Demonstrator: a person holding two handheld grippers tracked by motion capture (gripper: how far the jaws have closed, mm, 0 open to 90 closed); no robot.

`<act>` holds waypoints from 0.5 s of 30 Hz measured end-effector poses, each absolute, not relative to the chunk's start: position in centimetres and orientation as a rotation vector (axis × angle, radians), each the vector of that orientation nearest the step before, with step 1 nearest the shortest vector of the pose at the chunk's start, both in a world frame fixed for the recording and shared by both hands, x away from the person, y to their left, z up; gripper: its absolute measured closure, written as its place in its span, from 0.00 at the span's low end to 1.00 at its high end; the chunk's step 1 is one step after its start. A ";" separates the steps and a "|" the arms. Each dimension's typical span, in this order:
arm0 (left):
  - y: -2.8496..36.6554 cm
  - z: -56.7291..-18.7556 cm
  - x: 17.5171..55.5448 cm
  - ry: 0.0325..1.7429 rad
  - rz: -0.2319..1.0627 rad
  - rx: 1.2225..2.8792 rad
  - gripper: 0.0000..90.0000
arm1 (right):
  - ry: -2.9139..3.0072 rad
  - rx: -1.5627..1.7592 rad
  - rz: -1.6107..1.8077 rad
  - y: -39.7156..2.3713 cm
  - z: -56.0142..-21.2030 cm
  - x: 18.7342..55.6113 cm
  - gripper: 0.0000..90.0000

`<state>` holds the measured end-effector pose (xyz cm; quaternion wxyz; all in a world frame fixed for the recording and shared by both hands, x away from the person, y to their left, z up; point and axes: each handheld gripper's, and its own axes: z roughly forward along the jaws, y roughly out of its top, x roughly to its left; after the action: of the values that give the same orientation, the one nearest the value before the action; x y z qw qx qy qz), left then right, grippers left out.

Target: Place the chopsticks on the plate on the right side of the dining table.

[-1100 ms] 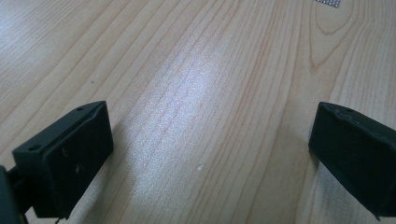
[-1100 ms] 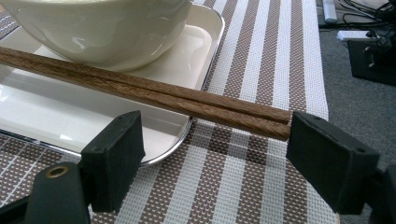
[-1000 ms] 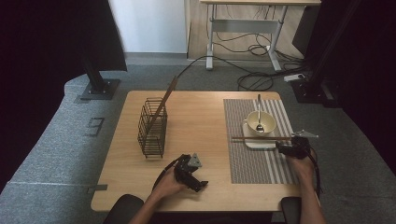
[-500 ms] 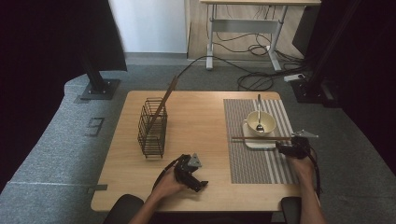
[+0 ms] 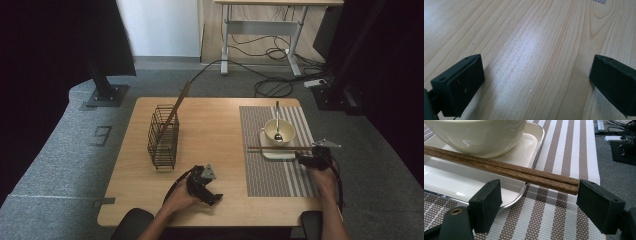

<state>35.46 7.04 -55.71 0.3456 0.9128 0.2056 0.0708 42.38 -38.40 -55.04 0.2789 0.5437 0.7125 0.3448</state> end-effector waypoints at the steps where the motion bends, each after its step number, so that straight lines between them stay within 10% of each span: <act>1: 7.0 -55.7 35.5 0.534 0.184 2.369 0.00 | 1.909 1.457 0.924 -38.4 -55.0 42.4 0.21; 15: 7.0 -55.7 35.5 0.534 0.183 2.369 0.00 | 1.992 1.400 0.944 -37.9 -53.2 40.9 0.02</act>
<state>35.46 7.05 -55.71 0.3457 0.9128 0.2056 0.0707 40.93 -37.95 -53.19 0.2621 0.5174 0.7362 0.3488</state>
